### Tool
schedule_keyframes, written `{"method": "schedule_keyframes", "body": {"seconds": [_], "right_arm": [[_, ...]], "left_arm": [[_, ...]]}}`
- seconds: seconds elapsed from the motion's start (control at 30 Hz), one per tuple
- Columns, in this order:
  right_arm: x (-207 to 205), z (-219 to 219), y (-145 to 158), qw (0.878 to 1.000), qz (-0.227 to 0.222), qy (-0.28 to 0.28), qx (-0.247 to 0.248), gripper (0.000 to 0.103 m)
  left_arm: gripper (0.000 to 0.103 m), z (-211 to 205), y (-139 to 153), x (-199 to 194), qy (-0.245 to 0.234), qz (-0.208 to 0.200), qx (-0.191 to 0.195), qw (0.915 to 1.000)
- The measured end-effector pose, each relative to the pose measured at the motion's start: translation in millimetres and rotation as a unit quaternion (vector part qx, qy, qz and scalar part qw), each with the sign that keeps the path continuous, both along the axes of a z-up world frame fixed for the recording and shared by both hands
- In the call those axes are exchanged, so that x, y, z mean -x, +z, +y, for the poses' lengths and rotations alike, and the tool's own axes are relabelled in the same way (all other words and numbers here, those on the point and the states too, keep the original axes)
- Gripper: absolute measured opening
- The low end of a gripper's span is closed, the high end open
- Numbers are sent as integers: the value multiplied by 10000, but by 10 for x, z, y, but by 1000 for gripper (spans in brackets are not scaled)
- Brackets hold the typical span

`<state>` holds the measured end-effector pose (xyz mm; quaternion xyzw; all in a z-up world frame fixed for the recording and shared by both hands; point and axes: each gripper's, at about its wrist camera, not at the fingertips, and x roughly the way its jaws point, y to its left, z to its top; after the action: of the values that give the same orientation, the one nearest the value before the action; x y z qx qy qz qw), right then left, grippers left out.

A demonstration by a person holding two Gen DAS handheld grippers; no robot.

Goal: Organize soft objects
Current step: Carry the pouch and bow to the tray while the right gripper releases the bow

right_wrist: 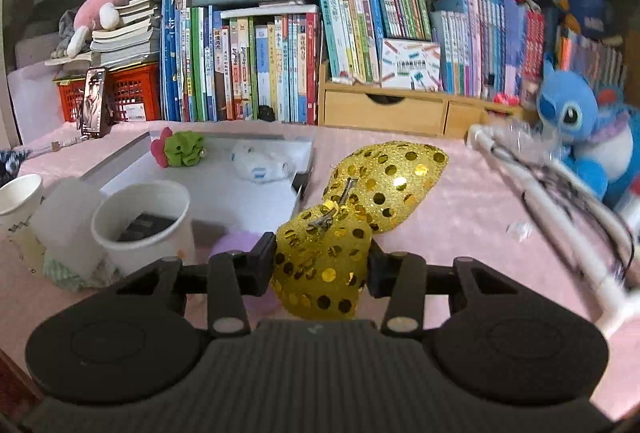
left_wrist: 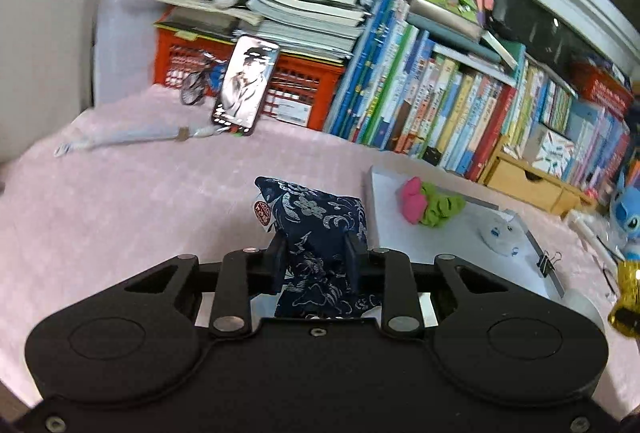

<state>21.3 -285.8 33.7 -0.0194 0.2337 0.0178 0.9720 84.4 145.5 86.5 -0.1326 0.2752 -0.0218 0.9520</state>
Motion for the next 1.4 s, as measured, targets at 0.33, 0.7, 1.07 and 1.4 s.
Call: {"method": "schedule_keyframes", "body": {"seconds": [0.33, 0.7, 1.07, 1.4], "right_arm": [[-704, 48, 383, 9944, 644, 795, -248, 51], [-1478, 309, 378, 9727, 1681, 1478, -614, 51], [-2019, 307, 30, 9414, 2693, 1396, -1476, 51], [-2194, 332, -121, 9406, 2787, 1223, -1504, 51]], "left_arm": [[27, -422, 498, -643, -1033, 210, -80, 9944], [27, -1083, 380, -1406, -1883, 1162, -168, 9751], [27, -1247, 4, -2082, -1571, 1822, -204, 9704], [27, -1295, -257, -2342, -1407, 2036, -228, 9686]]}}
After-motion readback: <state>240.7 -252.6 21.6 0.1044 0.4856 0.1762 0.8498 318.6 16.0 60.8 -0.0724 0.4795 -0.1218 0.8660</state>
